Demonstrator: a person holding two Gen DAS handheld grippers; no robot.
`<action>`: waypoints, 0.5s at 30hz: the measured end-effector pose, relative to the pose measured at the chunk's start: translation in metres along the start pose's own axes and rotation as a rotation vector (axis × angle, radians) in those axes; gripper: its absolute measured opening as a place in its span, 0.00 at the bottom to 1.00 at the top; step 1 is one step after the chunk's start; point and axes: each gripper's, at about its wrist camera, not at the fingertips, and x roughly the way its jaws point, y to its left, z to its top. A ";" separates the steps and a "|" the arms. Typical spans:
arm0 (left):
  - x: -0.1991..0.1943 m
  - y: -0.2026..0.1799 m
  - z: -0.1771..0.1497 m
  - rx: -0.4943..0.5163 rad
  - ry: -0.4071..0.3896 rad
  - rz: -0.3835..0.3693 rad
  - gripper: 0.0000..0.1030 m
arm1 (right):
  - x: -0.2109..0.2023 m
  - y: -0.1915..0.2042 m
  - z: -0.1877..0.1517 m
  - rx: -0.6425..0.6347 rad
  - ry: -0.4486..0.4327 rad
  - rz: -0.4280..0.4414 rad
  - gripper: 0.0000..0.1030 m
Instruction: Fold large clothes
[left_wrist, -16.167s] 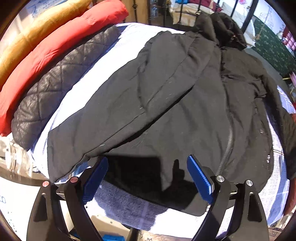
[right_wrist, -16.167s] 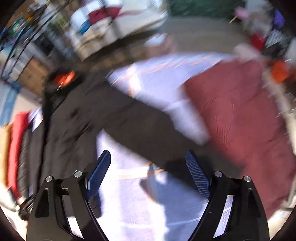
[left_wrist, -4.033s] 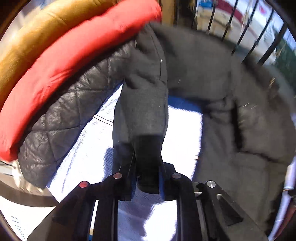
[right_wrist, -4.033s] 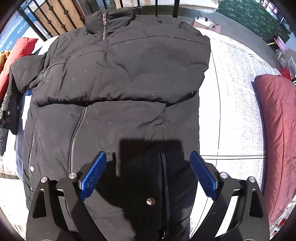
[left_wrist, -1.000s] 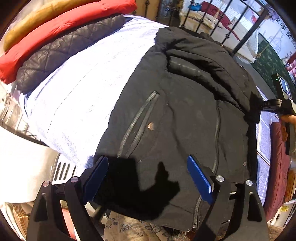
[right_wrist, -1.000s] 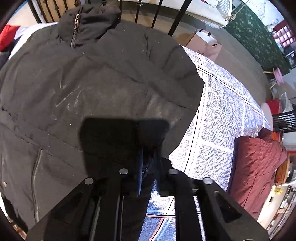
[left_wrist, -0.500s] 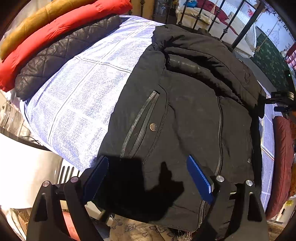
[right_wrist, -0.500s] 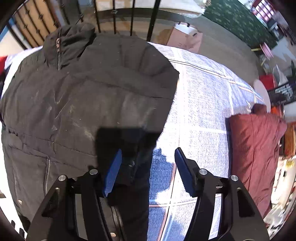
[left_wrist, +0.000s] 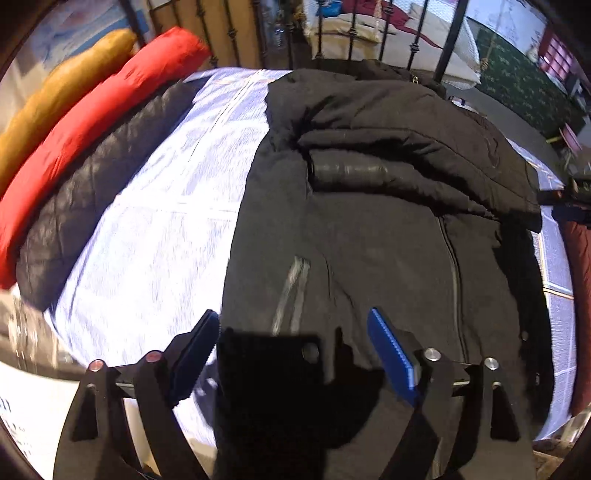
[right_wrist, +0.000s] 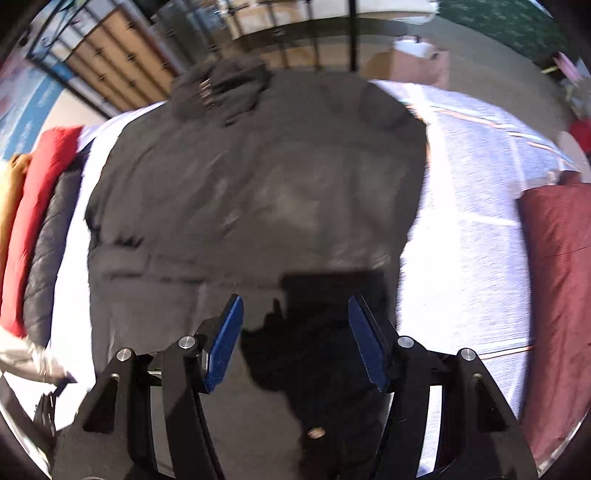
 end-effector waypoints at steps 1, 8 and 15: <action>0.006 0.000 0.012 0.016 0.002 -0.009 0.70 | 0.002 0.001 -0.006 0.011 0.009 0.012 0.58; 0.050 -0.007 0.106 0.139 -0.066 0.012 0.67 | 0.003 -0.026 -0.032 0.107 0.036 -0.014 0.58; 0.124 0.001 0.172 0.207 -0.036 0.111 0.66 | -0.001 -0.064 -0.049 0.240 0.048 -0.068 0.58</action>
